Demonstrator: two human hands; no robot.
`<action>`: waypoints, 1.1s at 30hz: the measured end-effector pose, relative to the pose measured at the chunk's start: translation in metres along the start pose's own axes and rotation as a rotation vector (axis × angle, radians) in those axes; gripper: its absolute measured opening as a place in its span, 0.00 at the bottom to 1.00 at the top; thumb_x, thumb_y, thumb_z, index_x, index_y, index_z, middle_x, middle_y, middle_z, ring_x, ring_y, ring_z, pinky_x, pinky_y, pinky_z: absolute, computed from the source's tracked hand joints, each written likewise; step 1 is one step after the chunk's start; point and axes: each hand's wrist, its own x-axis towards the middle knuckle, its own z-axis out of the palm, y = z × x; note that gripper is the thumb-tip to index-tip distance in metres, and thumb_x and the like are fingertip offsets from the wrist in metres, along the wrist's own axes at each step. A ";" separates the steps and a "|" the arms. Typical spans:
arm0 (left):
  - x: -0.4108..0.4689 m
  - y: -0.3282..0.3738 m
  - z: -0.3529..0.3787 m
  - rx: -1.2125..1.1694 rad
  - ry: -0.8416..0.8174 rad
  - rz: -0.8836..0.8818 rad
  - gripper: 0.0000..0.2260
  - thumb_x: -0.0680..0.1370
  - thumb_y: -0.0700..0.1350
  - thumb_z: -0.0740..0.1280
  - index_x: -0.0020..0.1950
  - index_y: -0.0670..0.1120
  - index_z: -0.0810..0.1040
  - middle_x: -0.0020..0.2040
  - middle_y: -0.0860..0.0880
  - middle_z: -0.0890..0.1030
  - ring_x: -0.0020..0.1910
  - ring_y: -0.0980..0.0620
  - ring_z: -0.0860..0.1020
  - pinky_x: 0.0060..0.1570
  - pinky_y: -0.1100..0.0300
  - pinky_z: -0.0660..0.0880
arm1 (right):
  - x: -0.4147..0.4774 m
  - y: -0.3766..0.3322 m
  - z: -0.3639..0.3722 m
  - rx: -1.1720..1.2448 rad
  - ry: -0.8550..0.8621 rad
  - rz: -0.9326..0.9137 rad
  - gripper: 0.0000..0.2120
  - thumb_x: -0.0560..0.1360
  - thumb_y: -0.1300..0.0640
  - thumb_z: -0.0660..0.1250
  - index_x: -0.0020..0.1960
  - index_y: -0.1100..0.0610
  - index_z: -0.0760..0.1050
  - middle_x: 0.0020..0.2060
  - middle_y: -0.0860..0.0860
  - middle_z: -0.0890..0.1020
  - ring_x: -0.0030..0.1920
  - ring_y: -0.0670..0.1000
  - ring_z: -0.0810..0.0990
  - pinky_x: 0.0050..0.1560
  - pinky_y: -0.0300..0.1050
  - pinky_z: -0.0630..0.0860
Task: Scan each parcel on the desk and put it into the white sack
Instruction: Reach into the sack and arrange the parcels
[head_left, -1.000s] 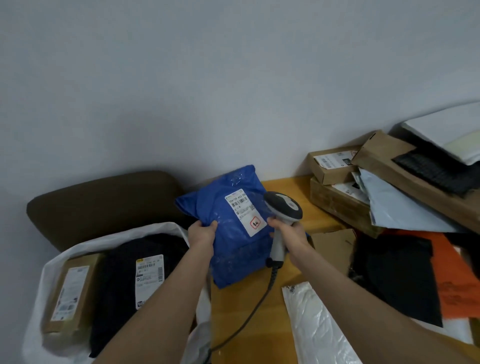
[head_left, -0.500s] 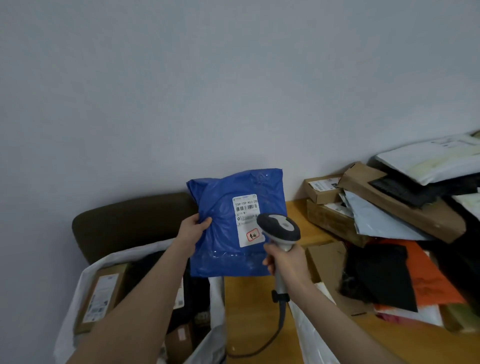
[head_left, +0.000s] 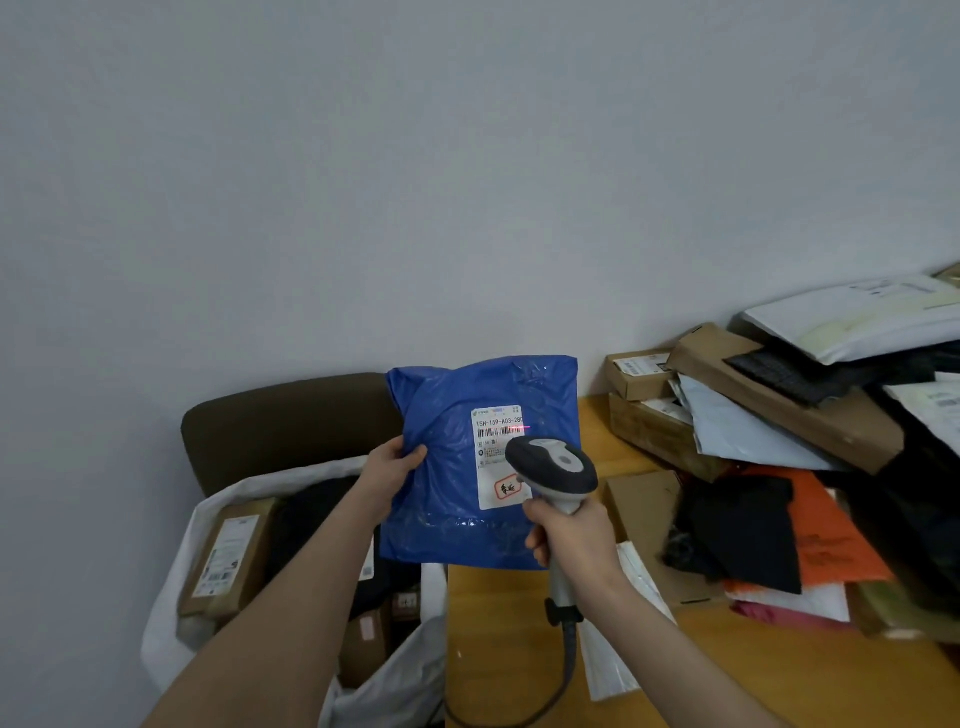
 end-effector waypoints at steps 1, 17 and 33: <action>-0.002 -0.001 0.001 0.002 0.004 0.001 0.20 0.79 0.42 0.65 0.71 0.44 0.68 0.65 0.45 0.74 0.63 0.44 0.73 0.65 0.45 0.70 | -0.002 0.001 -0.001 -0.006 -0.003 0.004 0.02 0.73 0.62 0.69 0.42 0.61 0.77 0.25 0.55 0.79 0.24 0.49 0.74 0.30 0.42 0.73; -0.031 -0.011 0.000 -0.021 0.034 0.013 0.21 0.79 0.43 0.65 0.72 0.46 0.68 0.66 0.46 0.74 0.64 0.44 0.73 0.66 0.43 0.69 | -0.027 0.007 -0.016 0.003 -0.036 0.017 0.03 0.73 0.63 0.69 0.43 0.63 0.77 0.25 0.54 0.78 0.24 0.49 0.74 0.29 0.42 0.73; -0.046 -0.017 -0.010 -0.018 0.088 0.020 0.20 0.80 0.43 0.64 0.72 0.45 0.67 0.68 0.45 0.72 0.65 0.43 0.71 0.66 0.44 0.68 | -0.039 0.010 -0.014 0.102 -0.109 0.001 0.05 0.75 0.60 0.69 0.49 0.61 0.79 0.29 0.58 0.82 0.25 0.49 0.75 0.30 0.43 0.74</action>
